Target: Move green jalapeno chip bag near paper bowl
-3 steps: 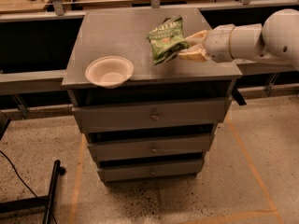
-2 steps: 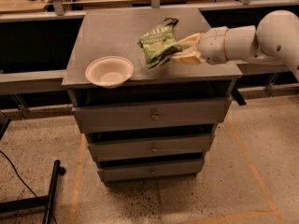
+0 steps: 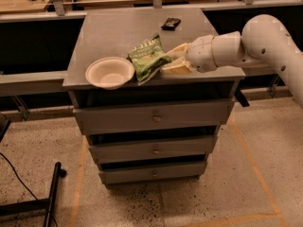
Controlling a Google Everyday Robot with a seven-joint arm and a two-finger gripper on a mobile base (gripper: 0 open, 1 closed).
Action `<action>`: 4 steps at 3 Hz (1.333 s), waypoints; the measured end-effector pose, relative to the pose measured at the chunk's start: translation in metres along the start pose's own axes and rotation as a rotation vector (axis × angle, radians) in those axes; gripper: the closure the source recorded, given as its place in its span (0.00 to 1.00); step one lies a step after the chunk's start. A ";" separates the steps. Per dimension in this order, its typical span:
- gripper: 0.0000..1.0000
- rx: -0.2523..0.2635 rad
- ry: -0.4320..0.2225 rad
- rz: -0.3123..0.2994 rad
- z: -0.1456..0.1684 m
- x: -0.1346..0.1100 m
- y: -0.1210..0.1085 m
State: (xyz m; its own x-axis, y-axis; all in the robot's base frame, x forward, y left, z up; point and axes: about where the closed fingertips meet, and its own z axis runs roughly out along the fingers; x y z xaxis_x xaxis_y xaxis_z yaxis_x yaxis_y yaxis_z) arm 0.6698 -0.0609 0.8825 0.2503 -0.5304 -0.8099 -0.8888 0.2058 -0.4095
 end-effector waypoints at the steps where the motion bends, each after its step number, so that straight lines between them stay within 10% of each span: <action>1: 0.60 -0.005 -0.002 0.000 0.003 -0.001 0.001; 4: 0.00 -0.019 -0.007 -0.002 0.011 -0.003 0.005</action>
Offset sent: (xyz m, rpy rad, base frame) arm -0.0002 0.0028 -0.0012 -0.0003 0.0021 0.0046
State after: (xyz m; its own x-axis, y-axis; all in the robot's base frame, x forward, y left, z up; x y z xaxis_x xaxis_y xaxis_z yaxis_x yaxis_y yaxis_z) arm 0.6690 -0.0497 0.8783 0.2544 -0.5248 -0.8123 -0.8954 0.1895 -0.4029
